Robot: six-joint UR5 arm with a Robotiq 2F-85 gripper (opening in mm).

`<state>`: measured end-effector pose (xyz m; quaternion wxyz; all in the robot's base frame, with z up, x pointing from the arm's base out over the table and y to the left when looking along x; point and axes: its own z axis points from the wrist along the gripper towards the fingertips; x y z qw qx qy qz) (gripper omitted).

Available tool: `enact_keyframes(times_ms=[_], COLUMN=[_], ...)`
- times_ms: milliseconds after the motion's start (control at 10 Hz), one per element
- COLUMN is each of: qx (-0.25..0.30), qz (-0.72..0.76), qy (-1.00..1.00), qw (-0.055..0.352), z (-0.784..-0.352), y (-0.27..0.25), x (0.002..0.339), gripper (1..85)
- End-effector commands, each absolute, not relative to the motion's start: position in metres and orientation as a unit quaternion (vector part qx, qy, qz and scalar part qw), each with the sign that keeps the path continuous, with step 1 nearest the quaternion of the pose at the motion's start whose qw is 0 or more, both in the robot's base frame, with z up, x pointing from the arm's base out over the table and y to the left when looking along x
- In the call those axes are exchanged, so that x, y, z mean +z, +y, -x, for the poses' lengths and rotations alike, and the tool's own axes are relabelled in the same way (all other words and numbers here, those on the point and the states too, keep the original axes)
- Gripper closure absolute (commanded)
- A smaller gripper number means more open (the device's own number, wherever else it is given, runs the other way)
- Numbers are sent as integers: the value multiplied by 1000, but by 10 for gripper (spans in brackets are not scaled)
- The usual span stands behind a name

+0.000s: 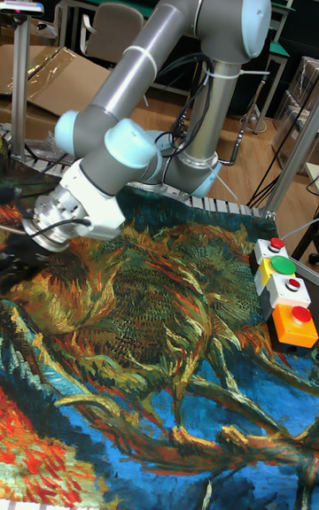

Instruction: Press the button horizontally

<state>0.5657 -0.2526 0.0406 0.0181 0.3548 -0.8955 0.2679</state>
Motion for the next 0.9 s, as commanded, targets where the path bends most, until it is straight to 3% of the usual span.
enact_keyframes(times_ms=[0, 100, 200, 400, 700, 800], qx=[196, 145, 90, 11, -3, 14], qz=[-314, -307, -287, -246, -221, -221], qy=[-929, -941, -954, -969, -975, -975], qw=[17, 3, -13, -38, -34, -27], z=[-550, -548, -546, -547, -557, -556], y=[-206, -180, -152, -110, -16, -13], x=[42, 33, 26, 23, 35, 41], gripper=[227, 463, 843, 843, 843, 843])
